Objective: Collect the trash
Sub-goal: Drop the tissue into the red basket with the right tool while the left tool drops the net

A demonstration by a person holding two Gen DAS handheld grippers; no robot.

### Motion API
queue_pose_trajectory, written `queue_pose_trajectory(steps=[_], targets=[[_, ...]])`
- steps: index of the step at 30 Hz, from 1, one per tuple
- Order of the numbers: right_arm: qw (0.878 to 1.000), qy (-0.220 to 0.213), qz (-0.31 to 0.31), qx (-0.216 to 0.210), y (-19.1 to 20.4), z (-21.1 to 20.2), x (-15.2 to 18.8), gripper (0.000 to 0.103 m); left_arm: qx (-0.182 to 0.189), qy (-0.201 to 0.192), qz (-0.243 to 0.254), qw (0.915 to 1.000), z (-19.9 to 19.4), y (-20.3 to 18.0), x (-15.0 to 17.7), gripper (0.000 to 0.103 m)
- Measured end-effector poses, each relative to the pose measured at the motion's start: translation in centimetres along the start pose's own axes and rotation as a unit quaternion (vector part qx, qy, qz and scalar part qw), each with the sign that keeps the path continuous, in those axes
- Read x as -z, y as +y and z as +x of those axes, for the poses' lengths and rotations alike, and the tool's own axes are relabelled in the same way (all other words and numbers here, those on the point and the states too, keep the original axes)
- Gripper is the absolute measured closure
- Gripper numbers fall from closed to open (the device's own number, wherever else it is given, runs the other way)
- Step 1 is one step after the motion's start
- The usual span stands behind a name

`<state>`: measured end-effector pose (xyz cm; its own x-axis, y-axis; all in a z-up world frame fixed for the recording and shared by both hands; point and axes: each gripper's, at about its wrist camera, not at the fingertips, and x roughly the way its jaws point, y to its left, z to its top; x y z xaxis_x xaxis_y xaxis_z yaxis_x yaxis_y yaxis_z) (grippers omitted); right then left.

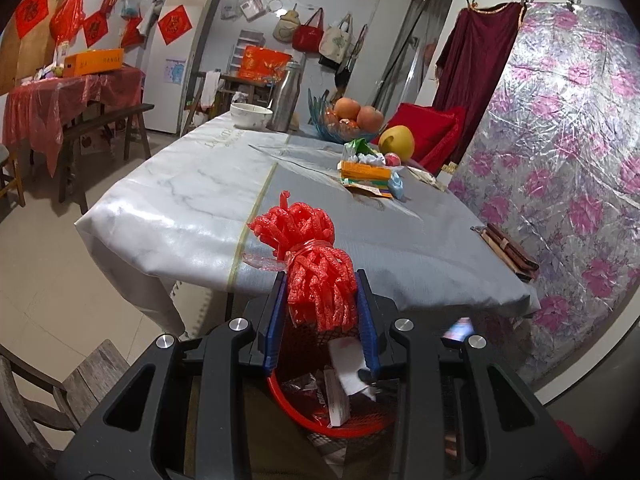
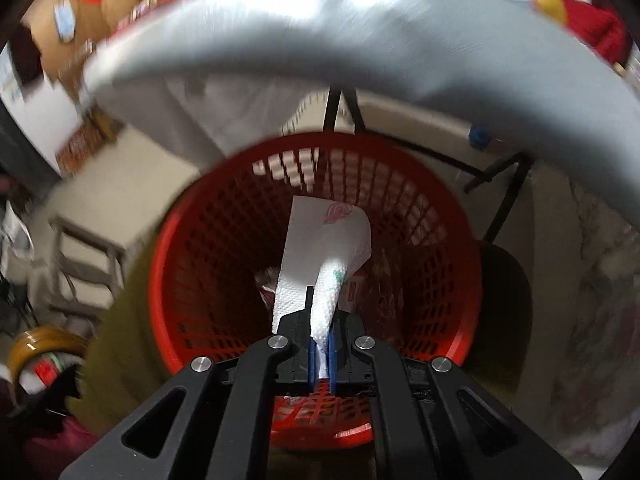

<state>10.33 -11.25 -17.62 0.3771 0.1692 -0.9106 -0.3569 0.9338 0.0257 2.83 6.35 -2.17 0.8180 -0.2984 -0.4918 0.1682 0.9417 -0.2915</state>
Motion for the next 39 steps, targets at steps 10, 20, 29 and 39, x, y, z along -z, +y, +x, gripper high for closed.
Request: queue_pose_trajectory(steps=[10,20,29,39], targets=[[0.987,0.118,-0.096,0.049,3.3,6.4,-0.7,0.075,0.005,0.009,-0.004,0.9999,0.4,0.4,0.0,0.068],[0.995,-0.056,-0.072,0.028,2.3,-5.2,2.4,0.05,0.023,0.037,0.008,0.999,2.0,-0.1,0.9,0.068],[0.981,-0.193,0.028,-0.007,-3.2,-13.0,4.5,0.042,0.041,0.099,0.068,0.9919,6.6,-2.5,4.3,0.068],[0.979,-0.188,0.072,-0.039,-5.1,-11.3,5.6,0.042,0.014,0.207,0.101,0.9731,14.1,-3.0,9.0,0.068]])
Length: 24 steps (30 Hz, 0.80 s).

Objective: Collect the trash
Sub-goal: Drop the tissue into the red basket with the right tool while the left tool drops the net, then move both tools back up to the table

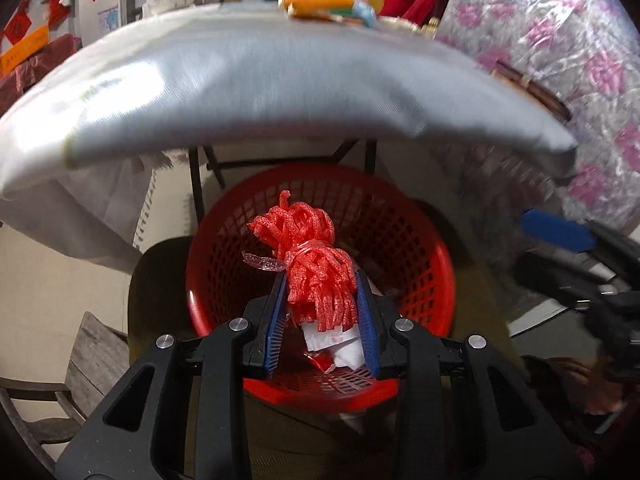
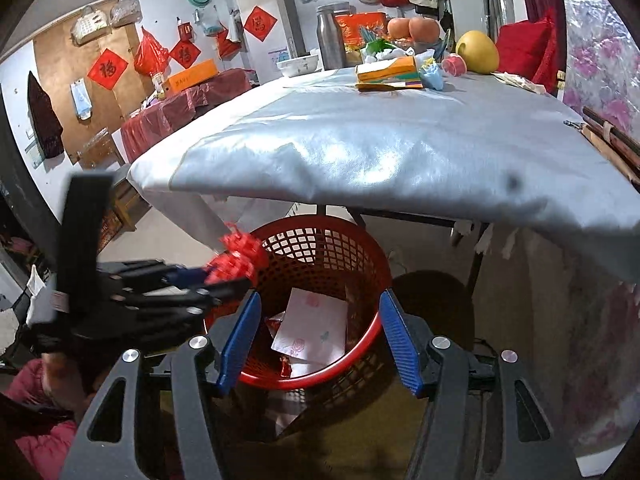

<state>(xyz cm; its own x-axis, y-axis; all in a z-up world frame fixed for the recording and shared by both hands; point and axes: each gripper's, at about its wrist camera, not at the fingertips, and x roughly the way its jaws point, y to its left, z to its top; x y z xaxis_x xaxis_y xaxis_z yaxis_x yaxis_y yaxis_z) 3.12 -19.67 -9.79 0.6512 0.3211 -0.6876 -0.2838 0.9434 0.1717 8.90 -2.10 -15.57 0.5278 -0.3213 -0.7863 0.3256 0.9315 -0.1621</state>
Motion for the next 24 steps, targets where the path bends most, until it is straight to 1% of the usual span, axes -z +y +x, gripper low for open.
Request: queue_pose_trajectory(steps=[2,4,6,9,10,12,16,17,20,22,24], targets=[[1.0,-0.001,0.003,-0.002,-0.1,-0.1,0.2,0.042,-0.001,0.004,-0.001,1.0,0.5,0.0,-0.2,0.068],[1.0,0.0,0.004,-0.004,-0.3,-0.1,0.3,0.042,-0.006,0.011,-0.002,0.9999,1.3,0.1,0.0,0.06],[1.0,0.0,0.006,-0.005,-0.5,-0.1,0.4,0.042,-0.02,0.02,-0.004,0.9996,1.9,0.1,0.2,0.039],[1.0,-0.002,0.008,-0.008,-0.6,-0.1,0.5,0.042,-0.039,0.013,0.006,0.9991,1.6,-0.3,0.6,0.029],[1.0,-0.003,0.009,-0.01,-0.6,-0.2,0.5,0.042,-0.052,0.004,0.015,0.9985,1.1,-0.6,0.7,0.026],[1.0,-0.005,0.01,-0.011,-0.7,-0.3,0.6,0.042,-0.071,-0.012,0.022,0.9972,0.3,-0.8,1.0,0.014],[1.0,-0.01,0.014,-0.012,-0.9,-0.7,0.8,0.04,-0.088,-0.037,0.022,0.9952,-1.4,-0.8,1.3,0.012],[1.0,-0.011,0.015,-0.011,-0.9,-0.8,0.8,0.039,-0.093,-0.043,0.019,0.9946,-1.8,-0.7,1.2,0.01],[1.0,-0.014,0.018,-0.009,-1.0,-1.0,0.9,0.034,-0.105,-0.061,0.013,0.9925,-2.7,-0.6,1.2,0.007],[1.0,-0.018,0.02,-0.007,-1.1,-1.2,1.0,0.027,-0.116,-0.072,0.012,0.9906,-3.2,-0.7,1.1,0.007],[1.0,-0.021,0.023,-0.004,-1.1,-1.4,0.9,0.024,-0.125,-0.08,0.013,0.9888,-3.5,-0.8,1.1,0.007]])
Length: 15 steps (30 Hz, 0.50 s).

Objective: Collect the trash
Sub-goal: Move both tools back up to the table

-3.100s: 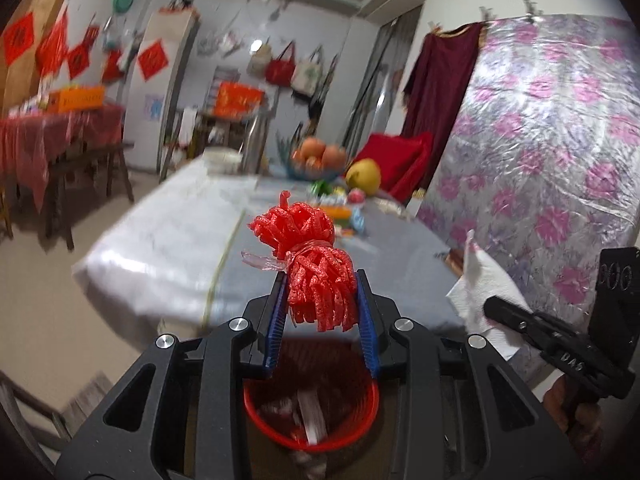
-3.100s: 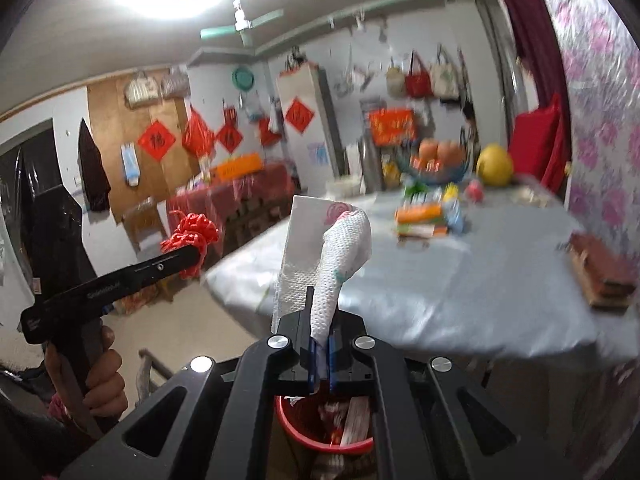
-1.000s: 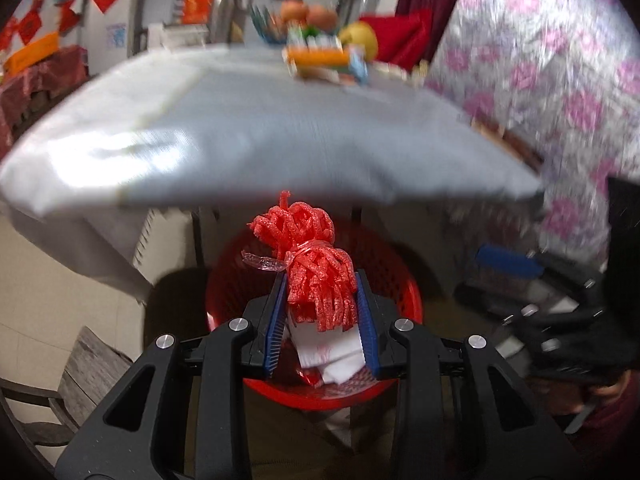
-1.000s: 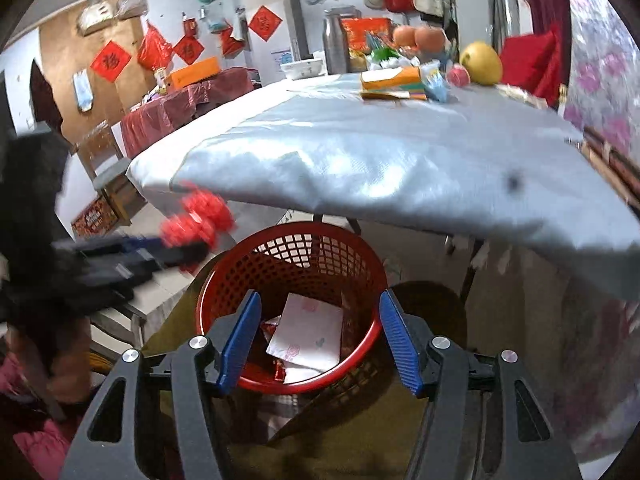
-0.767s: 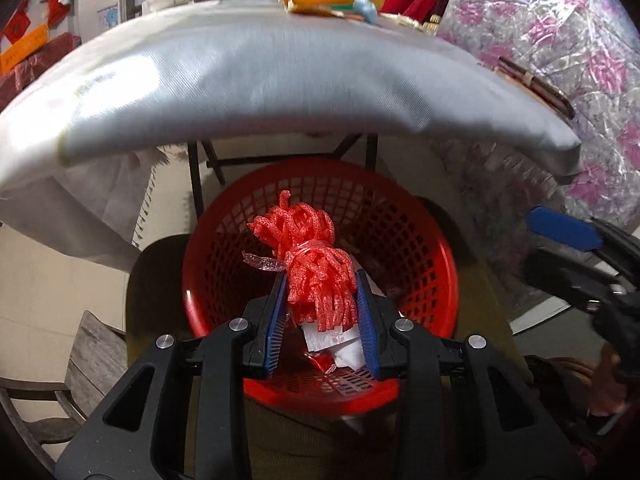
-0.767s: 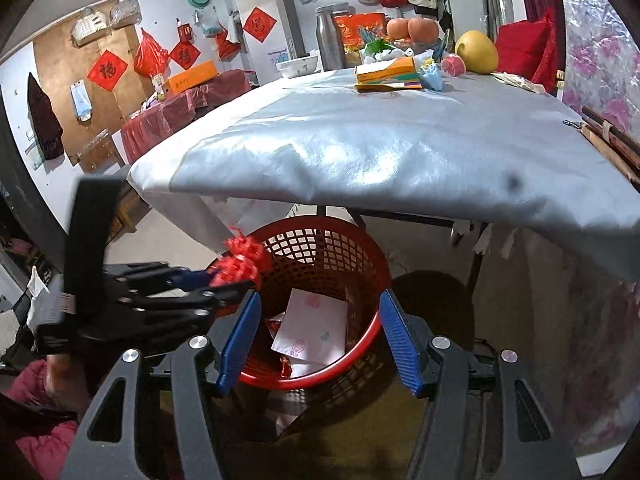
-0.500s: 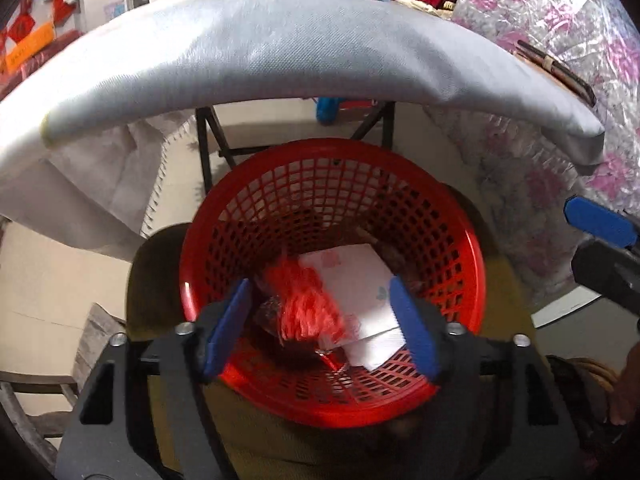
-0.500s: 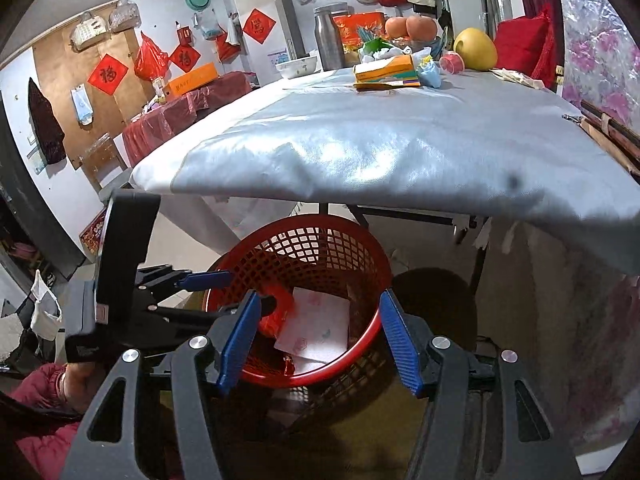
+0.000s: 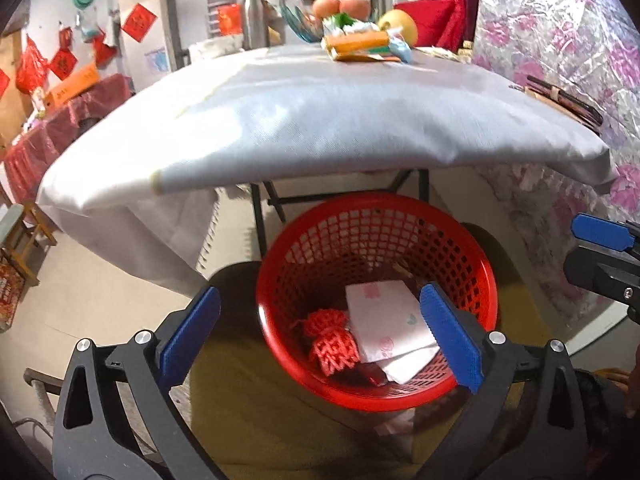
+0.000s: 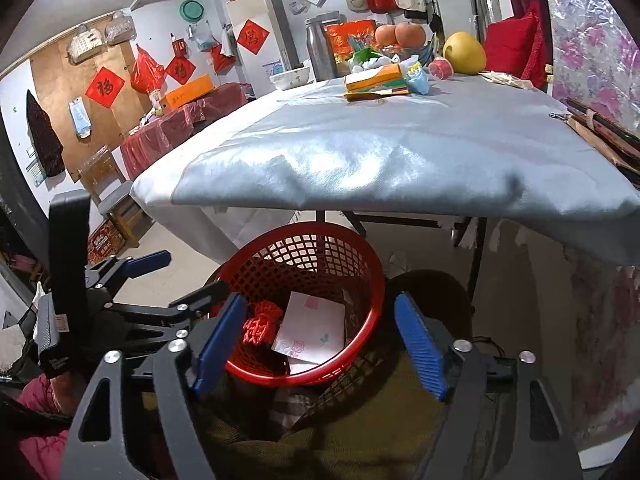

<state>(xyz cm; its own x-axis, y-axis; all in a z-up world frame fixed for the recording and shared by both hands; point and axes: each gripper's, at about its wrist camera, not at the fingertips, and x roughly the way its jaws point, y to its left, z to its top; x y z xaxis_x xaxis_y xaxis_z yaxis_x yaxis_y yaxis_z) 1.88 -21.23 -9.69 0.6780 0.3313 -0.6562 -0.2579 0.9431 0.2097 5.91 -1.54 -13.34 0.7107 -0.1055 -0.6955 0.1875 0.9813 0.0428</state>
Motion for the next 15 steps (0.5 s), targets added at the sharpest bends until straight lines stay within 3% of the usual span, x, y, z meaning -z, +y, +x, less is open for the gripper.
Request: queue_pose_trajectory(steps=[4,15], targets=[[1.0,-0.007,-0.002,0.008,0.1,-0.4,-0.1,0.016,-0.014,-0.016,-0.001,0.9998,-0.8,0.2,0.0,0.007],[0.998,-0.046,-0.026,0.033,1.0,-2.0,-2.3,0.009,-0.031,-0.049,-0.023,0.9981,-2.6,1.5,-0.1,0.007]])
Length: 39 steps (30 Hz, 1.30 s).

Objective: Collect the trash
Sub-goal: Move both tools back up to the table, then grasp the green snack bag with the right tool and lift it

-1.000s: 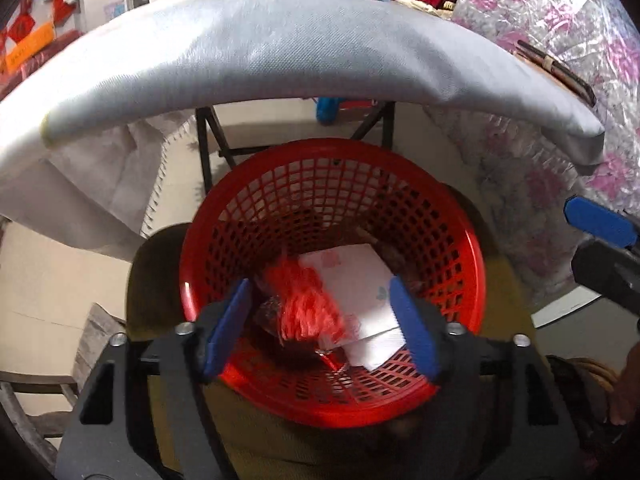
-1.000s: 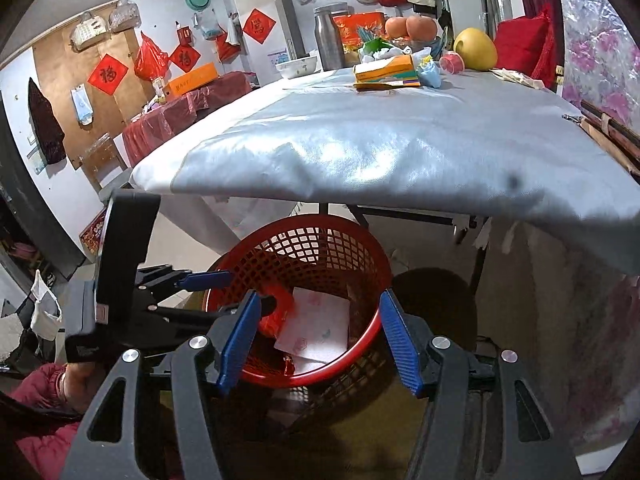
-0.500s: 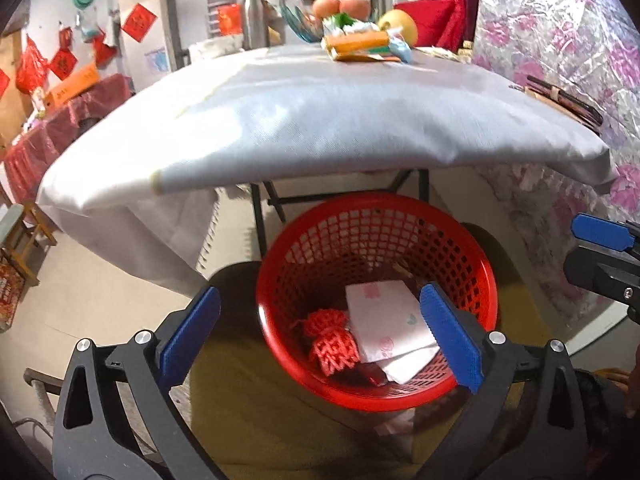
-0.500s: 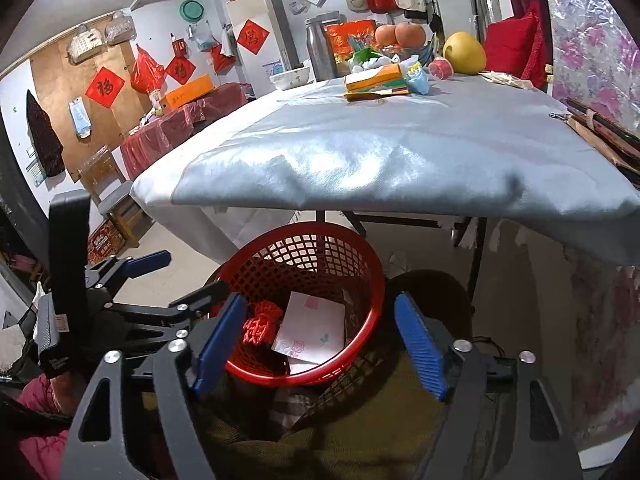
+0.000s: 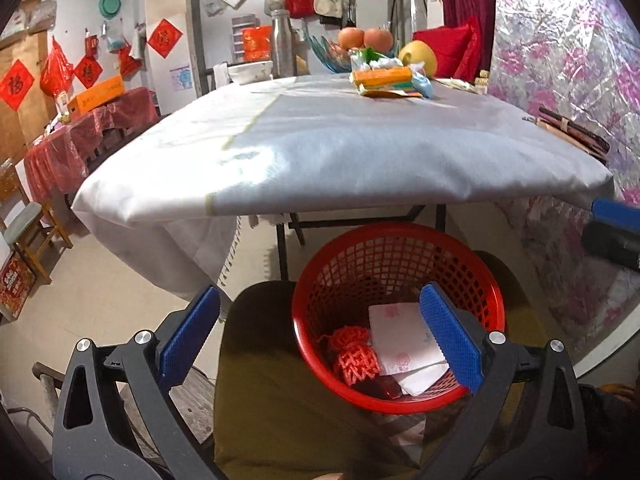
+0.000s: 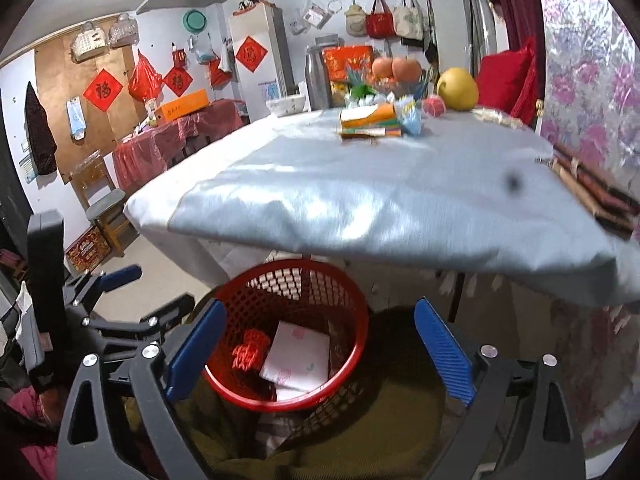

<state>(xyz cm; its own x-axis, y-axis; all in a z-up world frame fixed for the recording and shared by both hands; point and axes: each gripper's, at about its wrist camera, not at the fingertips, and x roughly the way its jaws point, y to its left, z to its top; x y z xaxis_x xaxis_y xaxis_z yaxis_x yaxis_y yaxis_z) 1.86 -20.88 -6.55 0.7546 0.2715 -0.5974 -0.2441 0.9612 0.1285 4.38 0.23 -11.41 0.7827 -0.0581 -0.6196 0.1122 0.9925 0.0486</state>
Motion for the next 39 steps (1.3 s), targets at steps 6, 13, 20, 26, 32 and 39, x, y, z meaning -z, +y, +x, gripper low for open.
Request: queue_pose_trajectory(steps=[6,13,20,26,32,39], targets=[[1.0,-0.02,-0.014,0.006,0.5,-0.1,-3.0,0.008,-0.018,-0.004,-0.012,0.9998,-0.2,0.9,0.1,0.007],[0.998,-0.04,-0.037,0.01,0.9,0.9,-7.7,0.006,-0.018,0.001,-0.04,0.999,-0.1,2.7,0.2,0.007],[0.999,-0.029,-0.042,0.015,-0.1,4.7,-13.2,0.006,-0.055,-0.024,-0.074,0.9955,-0.8,5.1,-0.5,0.007],[1.0,0.013,0.003,0.012,-3.2,11.5,-17.5,0.006,-0.073,-0.025,-0.106,0.9914,-0.7,7.8,-0.7,0.007],[0.998,0.035,0.048,0.012,-6.6,16.7,-20.0,0.006,-0.051,-0.023,-0.127,0.9903,-0.4,9.6,-1.4,0.007],[0.997,0.041,0.063,-0.005,-9.0,21.2,-22.8,0.011,-0.031,0.002,-0.128,0.9913,1.8,10.2,-4.2,0.007]])
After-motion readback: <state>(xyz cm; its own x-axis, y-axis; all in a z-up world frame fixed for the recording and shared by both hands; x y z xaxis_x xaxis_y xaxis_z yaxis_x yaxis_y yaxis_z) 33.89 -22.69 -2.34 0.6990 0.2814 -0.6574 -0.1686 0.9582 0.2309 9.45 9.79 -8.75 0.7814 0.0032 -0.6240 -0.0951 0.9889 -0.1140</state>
